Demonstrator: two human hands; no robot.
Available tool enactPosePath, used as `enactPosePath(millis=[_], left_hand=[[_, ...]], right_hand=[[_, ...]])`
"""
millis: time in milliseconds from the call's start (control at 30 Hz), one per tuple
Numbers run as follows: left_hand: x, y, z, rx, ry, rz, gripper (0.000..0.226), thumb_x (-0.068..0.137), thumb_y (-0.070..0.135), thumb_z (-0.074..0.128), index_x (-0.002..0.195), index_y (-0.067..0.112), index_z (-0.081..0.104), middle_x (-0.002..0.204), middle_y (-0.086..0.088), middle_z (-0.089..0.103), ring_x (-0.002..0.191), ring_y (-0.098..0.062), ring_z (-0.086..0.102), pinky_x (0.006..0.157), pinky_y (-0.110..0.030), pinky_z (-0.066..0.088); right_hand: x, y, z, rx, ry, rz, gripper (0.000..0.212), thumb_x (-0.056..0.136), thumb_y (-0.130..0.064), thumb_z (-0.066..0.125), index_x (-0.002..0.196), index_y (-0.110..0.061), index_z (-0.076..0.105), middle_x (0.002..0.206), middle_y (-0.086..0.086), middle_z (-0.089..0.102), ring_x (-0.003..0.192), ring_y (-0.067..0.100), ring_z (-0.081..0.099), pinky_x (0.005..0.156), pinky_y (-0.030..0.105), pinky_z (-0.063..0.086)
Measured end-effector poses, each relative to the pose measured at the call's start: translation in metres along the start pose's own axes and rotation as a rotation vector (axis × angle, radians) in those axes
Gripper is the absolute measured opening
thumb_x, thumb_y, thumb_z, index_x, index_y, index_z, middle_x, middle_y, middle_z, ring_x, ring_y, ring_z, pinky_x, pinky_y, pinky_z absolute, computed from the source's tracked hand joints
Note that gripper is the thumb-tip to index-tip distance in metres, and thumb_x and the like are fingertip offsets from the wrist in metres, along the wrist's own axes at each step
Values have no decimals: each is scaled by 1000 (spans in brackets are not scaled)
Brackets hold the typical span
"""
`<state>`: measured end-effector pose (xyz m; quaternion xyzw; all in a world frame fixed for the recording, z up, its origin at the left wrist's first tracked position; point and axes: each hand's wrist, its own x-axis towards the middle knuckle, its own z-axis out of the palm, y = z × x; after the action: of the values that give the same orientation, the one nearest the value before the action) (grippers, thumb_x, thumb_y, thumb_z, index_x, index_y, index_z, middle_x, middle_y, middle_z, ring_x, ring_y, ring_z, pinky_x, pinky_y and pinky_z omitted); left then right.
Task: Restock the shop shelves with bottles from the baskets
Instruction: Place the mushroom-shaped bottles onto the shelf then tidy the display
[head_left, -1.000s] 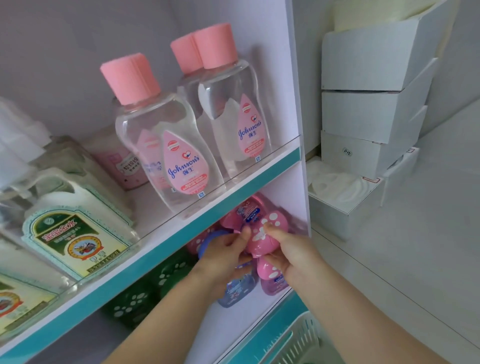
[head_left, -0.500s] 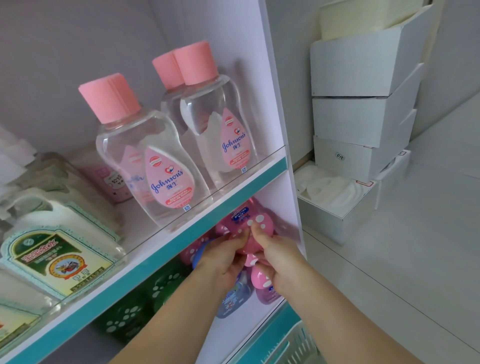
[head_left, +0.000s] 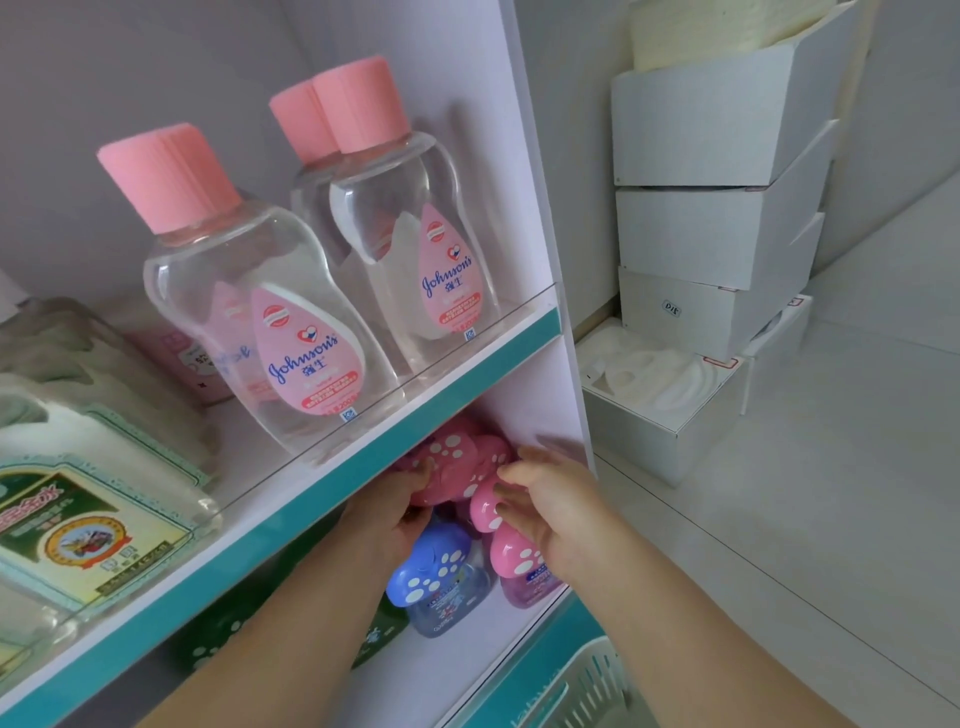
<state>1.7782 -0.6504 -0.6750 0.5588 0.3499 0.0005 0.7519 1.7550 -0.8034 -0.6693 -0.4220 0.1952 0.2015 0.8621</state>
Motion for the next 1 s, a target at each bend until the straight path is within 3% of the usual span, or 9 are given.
enactPosePath(millis=[167,367,500,633,700,767,867,1000], left_hand=[[8,-3,7,44,7,1,42,83,3,64,122,9,50,125,-13,57,101,-21,53,84,-33,41],[14,-5,8,143,55,67,49,86,9,64,131,9,47,130,-11,55,117,-26,53,87,-34,44],[15,-5,3,241,45,76,45,87,13,64,129,8,49,126,-13,57,108,-27,58,82,-36,49],[9,-7,-6,310,-10,63,32,89,11,60,120,7,53,111,-13,58,81,-20,58,81,-35,48],[8,-9,-10,318,-31,71,30,89,10,61,117,7,54,114,-14,60,87,-22,60,82,-36,51],[6,-10,-13,304,-39,74,29,85,8,65,112,8,55,115,-15,61,88,-23,61,73,-34,56],[6,-11,-15,339,-34,98,37,79,6,71,113,7,56,115,-15,63,89,-24,63,69,-30,56],[6,-10,-17,438,23,142,28,72,9,78,91,13,58,111,-14,63,92,-28,65,71,-31,56]], right_hand=[[3,0,-2,-15,26,-18,47,88,9,50,131,-9,48,100,12,60,71,18,58,66,28,52],[1,-2,-3,-1,7,-26,32,88,11,48,112,-9,56,84,9,59,70,19,56,65,28,51],[-2,0,-1,-37,-8,-22,24,88,10,48,94,-12,57,79,7,59,67,18,55,64,27,50],[-4,-2,0,-29,-8,-19,26,89,10,48,86,-15,55,77,8,58,65,18,55,66,28,49],[-4,-3,0,-16,4,-18,25,89,9,48,100,-12,56,79,8,58,65,18,55,65,28,50],[-2,-3,-1,-5,17,-18,30,89,9,48,111,-11,54,80,9,58,65,18,55,64,28,50],[-2,-3,-2,-3,21,-17,30,88,9,49,111,-10,54,81,10,59,65,19,57,63,29,51],[-1,-2,-2,-2,22,-16,26,88,9,49,104,-11,54,79,9,58,65,19,55,64,29,50]])
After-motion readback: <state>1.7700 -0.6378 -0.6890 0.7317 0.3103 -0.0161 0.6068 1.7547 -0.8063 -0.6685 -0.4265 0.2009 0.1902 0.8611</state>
